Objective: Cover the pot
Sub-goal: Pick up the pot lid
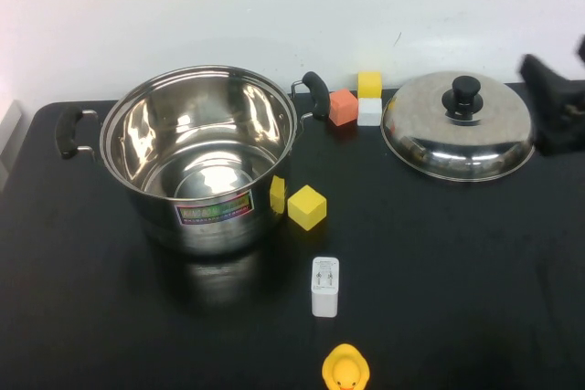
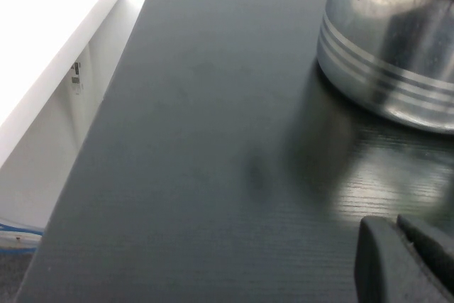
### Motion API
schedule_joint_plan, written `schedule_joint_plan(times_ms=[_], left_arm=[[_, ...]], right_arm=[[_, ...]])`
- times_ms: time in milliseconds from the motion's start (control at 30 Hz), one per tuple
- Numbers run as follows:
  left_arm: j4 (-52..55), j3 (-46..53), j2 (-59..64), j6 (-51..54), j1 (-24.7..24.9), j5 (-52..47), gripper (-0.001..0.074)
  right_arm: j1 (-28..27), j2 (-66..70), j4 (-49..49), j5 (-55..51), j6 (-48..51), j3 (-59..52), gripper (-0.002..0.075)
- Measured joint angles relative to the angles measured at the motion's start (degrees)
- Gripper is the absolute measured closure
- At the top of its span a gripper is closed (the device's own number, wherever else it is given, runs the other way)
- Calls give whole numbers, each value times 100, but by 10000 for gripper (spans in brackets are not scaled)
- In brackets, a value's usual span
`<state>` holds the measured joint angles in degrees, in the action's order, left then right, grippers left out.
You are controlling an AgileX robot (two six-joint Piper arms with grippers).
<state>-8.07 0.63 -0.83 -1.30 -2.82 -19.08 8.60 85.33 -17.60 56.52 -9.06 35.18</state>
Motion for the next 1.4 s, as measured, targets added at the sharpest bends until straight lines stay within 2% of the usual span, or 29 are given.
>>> schedule_joint_plan(times_ms=[333,600,800,1400], left_arm=[[0,0,0,0,0,0,737],[0,0,0,0,0,0,737],[0,0,0,0,0,0,737],[0,0,0,0,0,0,737]], right_arm=[[0,2522,-11,0,284,2058,181],[-11,3568,299,-450,426,3246,181],[-68,3968,346,-959,426,3836,181],[-68,5212,728,-1274,426,4832,183]])
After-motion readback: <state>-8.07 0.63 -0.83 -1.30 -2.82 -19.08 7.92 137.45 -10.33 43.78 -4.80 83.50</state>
